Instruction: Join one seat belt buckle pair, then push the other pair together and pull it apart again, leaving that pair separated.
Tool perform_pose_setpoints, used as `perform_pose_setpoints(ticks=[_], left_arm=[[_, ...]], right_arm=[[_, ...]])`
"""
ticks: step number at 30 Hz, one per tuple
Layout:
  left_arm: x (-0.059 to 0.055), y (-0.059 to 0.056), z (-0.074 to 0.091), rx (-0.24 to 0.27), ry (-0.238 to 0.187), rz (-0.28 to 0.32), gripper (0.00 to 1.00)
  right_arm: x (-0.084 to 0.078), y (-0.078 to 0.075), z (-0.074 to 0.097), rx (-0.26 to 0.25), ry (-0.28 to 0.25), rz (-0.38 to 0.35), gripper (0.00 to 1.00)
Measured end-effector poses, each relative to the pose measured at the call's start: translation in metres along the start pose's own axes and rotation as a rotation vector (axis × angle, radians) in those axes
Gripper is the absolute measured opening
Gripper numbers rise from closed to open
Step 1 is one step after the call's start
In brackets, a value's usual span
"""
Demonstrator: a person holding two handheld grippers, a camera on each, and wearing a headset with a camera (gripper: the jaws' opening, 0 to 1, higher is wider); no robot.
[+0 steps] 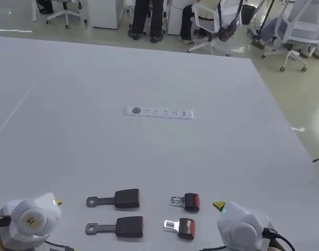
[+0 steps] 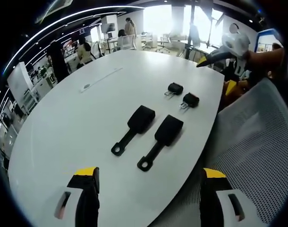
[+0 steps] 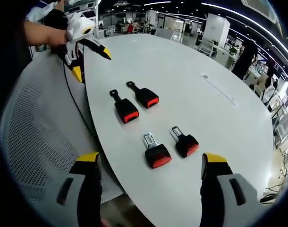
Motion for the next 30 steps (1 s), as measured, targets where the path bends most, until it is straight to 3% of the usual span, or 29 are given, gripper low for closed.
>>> perform_pose_setpoints(ticks=[6,12,15,17,21,30], left_arm=[[0.011,-0.008,-0.007,-0.053,-0.015,-0.075,0.81],[0.012,-0.008,-0.016,-0.079,0.009,-0.120,0.76],[0.012,-0.007,-0.022,-0.091,0.001,-0.180,0.74],[0.004,-0.006,-0.027,-0.099,0.035,-0.167,0.75],[-0.003,-0.005,-0.034,-0.118,0.063,-0.189,0.74],[0.005,-0.008,-0.049,-0.163,0.060,-0.215,0.68]], right_arm=[[0.000,0.003,-0.004,0.027,-0.008,0.022,0.81],[0.001,0.005,-0.013,0.056,-0.004,0.104,0.76],[-0.005,0.006,-0.020,0.075,0.030,0.131,0.69],[-0.006,0.004,-0.024,0.075,0.030,0.141,0.68],[-0.008,0.004,-0.030,0.090,0.044,0.162,0.67],[-0.020,0.007,-0.050,0.132,0.090,0.167,0.63]])
Point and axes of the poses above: the centre of the closed fingertips' face, and the gripper's own axes: z roughly backward along the fingers, y roughly to its left, x roughly out of its top, the point moved 3 cm from there along z, roughly backward along the fingers, and after that the axes turned 7 degrees about -x, right-handed, at the moved point
